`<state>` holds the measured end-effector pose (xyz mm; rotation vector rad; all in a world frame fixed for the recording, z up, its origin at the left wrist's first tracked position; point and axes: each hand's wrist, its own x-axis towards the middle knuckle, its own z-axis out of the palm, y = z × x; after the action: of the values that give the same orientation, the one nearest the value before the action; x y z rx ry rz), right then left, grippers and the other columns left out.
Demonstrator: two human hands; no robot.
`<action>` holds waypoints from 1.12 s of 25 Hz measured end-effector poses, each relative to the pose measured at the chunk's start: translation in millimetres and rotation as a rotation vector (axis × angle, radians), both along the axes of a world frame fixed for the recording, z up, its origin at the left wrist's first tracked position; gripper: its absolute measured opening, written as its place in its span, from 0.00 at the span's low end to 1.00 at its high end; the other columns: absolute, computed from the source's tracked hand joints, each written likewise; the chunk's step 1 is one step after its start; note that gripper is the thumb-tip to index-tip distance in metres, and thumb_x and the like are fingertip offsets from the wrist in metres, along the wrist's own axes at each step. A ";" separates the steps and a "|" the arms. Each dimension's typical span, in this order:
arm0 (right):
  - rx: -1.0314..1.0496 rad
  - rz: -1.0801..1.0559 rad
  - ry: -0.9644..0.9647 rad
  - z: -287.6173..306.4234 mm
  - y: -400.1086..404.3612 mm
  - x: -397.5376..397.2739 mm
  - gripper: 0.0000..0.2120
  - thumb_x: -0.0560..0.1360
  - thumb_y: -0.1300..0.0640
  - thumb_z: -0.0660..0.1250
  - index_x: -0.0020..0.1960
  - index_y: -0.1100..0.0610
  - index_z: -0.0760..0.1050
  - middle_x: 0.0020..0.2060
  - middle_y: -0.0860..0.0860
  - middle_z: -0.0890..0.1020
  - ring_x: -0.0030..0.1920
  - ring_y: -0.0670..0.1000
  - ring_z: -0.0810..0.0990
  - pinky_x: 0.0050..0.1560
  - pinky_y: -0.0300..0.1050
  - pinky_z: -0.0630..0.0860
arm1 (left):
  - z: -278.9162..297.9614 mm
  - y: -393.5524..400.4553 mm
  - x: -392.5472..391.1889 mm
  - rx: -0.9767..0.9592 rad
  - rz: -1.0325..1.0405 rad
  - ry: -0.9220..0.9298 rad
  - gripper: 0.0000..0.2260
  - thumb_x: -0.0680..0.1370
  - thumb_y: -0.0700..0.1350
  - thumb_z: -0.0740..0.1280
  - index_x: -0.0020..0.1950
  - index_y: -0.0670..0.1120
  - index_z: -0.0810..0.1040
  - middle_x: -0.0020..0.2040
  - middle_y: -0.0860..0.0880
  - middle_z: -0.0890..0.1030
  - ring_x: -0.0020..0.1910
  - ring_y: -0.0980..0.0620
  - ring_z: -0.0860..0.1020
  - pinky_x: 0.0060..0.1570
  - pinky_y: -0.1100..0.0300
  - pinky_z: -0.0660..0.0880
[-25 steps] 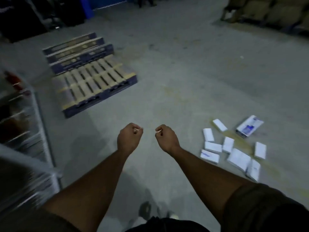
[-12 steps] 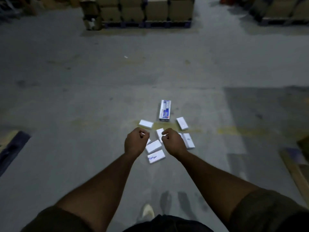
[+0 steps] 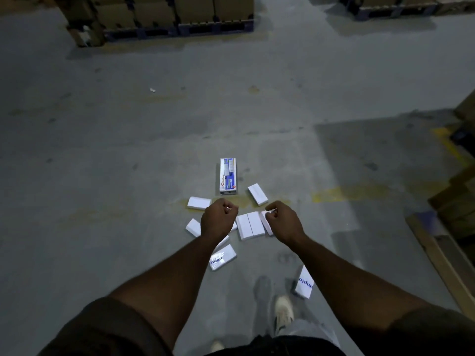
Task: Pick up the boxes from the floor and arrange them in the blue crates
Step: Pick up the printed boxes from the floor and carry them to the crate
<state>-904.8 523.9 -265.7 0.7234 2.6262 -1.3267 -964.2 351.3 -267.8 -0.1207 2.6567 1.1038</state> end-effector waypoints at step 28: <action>0.017 0.430 -0.206 -71.9 92.6 -452.5 0.12 0.75 0.59 0.65 0.58 0.56 0.75 0.37 0.49 0.79 0.47 0.53 0.79 0.48 0.45 0.72 | -79.9 76.0 -373.9 0.100 0.471 -0.151 0.06 0.77 0.50 0.69 0.49 0.49 0.82 0.41 0.55 0.81 0.47 0.49 0.82 0.45 0.59 0.73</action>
<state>-1357.3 616.5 -337.5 0.2535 2.4428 -1.0477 -1338.2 427.4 -347.7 -0.8095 2.4926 1.2963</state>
